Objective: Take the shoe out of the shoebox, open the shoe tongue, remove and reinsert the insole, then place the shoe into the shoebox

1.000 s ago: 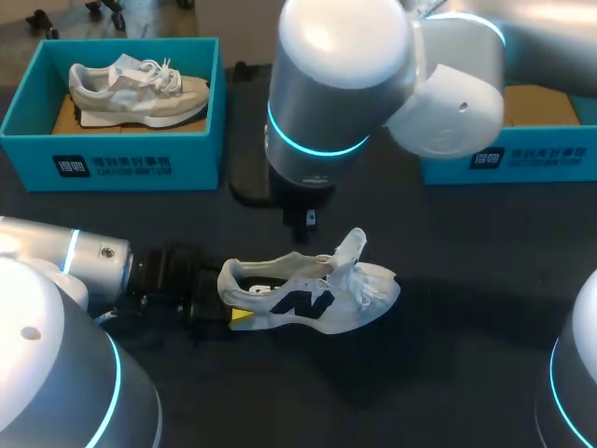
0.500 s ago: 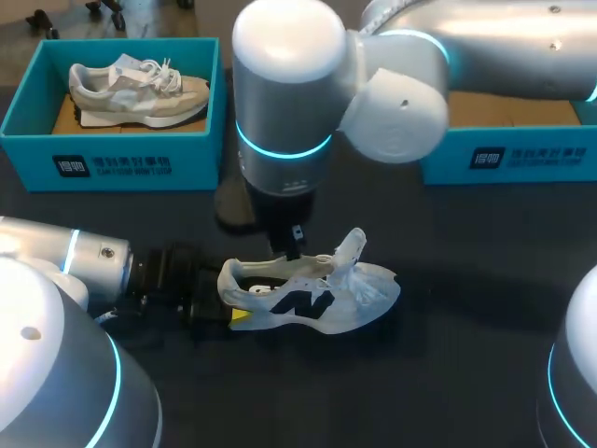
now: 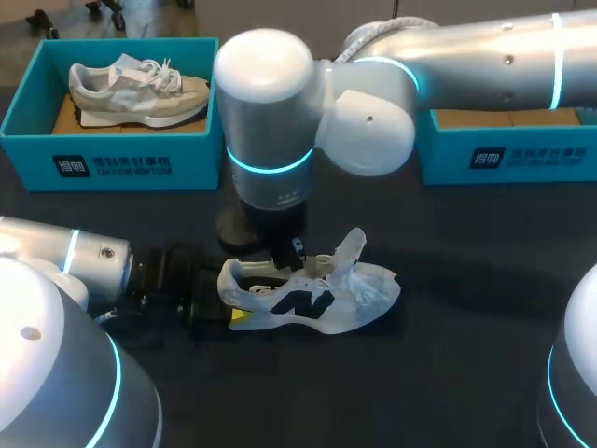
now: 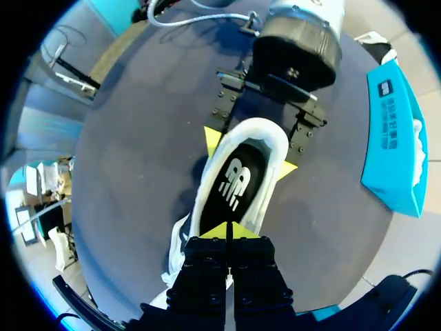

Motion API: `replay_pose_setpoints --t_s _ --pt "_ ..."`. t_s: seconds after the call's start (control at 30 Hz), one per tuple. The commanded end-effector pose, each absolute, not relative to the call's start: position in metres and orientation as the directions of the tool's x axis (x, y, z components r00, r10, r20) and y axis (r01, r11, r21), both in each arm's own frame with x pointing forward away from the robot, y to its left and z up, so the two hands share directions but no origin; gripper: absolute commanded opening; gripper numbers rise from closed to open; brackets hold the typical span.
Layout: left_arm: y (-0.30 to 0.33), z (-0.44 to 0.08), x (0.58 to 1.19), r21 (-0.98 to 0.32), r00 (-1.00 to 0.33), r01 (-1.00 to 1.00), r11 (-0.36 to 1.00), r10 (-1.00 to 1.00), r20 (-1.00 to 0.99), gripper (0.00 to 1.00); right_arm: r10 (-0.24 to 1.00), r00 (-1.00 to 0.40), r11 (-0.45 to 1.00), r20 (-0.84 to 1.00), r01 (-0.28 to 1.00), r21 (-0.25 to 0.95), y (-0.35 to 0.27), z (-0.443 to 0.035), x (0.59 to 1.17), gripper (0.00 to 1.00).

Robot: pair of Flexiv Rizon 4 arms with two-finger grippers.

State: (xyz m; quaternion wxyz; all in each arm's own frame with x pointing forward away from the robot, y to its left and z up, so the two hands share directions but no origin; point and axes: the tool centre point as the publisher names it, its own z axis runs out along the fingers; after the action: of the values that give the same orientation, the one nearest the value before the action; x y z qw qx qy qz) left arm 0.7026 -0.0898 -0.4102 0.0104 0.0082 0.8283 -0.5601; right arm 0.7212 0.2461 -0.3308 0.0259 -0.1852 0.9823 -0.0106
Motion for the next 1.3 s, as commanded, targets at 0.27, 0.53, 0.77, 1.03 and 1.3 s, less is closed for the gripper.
replay_pose_setpoints --t_s 0.27,0.53,0.77,1.03,1.3 --pt "-0.088 -0.411 0.702 -0.927 -1.0 0.026 0.374 0.002 -0.027 0.0 -0.25 -0.968 0.966 0.02 -0.25 -0.068 0.254 -0.36 0.725 0.0" --pt "-0.088 -0.411 0.702 -0.927 -1.0 0.026 0.374 0.002 -0.027 0.0 -0.162 -0.986 0.983 0.049 -0.166 -0.084 0.247 -0.361 0.702 0.0" --pt "-0.088 -0.411 0.702 -0.927 -1.0 0.026 0.374 0.002 -0.027 0.0 -0.064 -0.998 0.992 0.029 -0.066 -0.108 0.237 -0.366 0.709 0.0" --pt "-0.088 -0.411 0.702 -0.927 -1.0 0.026 0.374 0.002 -0.027 0.0 -0.03 -1.0 0.994 -0.005 -0.029 -0.103 0.234 -0.375 0.724 0.0" --pt "-0.088 -0.411 0.702 -0.927 -1.0 0.026 0.374 0.002 -0.027 0.0 -0.029 -1.0 0.996 0.004 -0.029 -0.09 0.234 -0.383 0.728 0.15"
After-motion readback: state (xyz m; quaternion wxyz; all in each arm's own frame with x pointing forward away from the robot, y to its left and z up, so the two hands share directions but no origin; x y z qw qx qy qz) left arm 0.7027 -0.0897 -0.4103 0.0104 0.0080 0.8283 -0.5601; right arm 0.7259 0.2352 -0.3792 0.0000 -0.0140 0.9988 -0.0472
